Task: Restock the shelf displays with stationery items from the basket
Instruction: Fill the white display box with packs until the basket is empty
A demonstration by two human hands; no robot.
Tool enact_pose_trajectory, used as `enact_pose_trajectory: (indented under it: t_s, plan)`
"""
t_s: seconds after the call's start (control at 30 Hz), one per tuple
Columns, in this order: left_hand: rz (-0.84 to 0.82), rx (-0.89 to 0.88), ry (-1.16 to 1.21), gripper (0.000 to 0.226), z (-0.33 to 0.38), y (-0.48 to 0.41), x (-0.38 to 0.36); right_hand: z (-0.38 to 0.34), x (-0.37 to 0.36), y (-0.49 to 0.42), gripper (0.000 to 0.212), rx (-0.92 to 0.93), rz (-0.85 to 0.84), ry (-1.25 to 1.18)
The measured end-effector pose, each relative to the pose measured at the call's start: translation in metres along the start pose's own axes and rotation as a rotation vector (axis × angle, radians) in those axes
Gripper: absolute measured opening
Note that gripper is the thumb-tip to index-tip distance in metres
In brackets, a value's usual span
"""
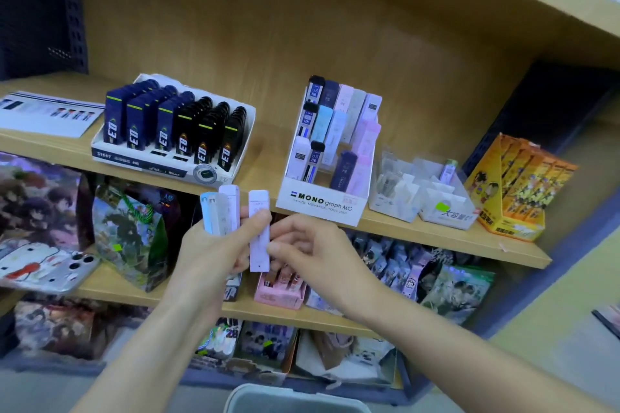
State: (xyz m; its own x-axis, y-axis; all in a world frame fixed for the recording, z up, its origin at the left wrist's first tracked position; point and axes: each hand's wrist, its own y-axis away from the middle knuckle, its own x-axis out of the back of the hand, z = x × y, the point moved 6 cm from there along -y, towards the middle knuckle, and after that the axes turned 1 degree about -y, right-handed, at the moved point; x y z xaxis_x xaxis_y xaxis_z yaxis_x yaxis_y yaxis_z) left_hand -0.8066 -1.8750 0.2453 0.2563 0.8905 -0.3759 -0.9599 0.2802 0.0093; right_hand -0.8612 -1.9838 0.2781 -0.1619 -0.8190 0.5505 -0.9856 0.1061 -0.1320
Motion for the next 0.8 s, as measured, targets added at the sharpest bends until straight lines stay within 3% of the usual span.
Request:
enact_pose_trajectory:
  t_s: [0.1,0.23,0.33,0.5,0.57,0.7,0.8]
  plan:
    - [-0.02,-0.008,-0.044,0.014,-0.001,0.002,-0.003,0.003,0.001,0.004,0.015,-0.048,-0.01,-0.068]
    - [-0.067,0.014,-0.078,0.01,-0.006,0.005,-0.008,0.007,0.007,0.007,0.015,-0.055,-0.015,0.071]
    - [-0.094,0.033,-0.081,0.022,-0.01,0.003,-0.01,0.004,0.022,0.008,0.018,-0.09,0.001,0.065]
    - [-0.133,0.087,-0.072,0.027,-0.013,0.002,-0.013,-0.021,0.081,-0.005,0.039,0.042,0.248,0.048]
    - [-0.149,0.14,-0.024,0.027,-0.016,0.0,-0.016,-0.031,0.1,-0.015,0.034,0.118,0.339,0.027]
    - [-0.146,0.21,0.054,0.029,-0.02,-0.004,-0.014,-0.032,0.121,-0.036,0.004,0.127,0.479,0.12]
    - [-0.179,0.192,-0.006,0.029,-0.019,0.002,-0.014,-0.029,0.123,-0.051,0.008,0.135,0.499,0.328]
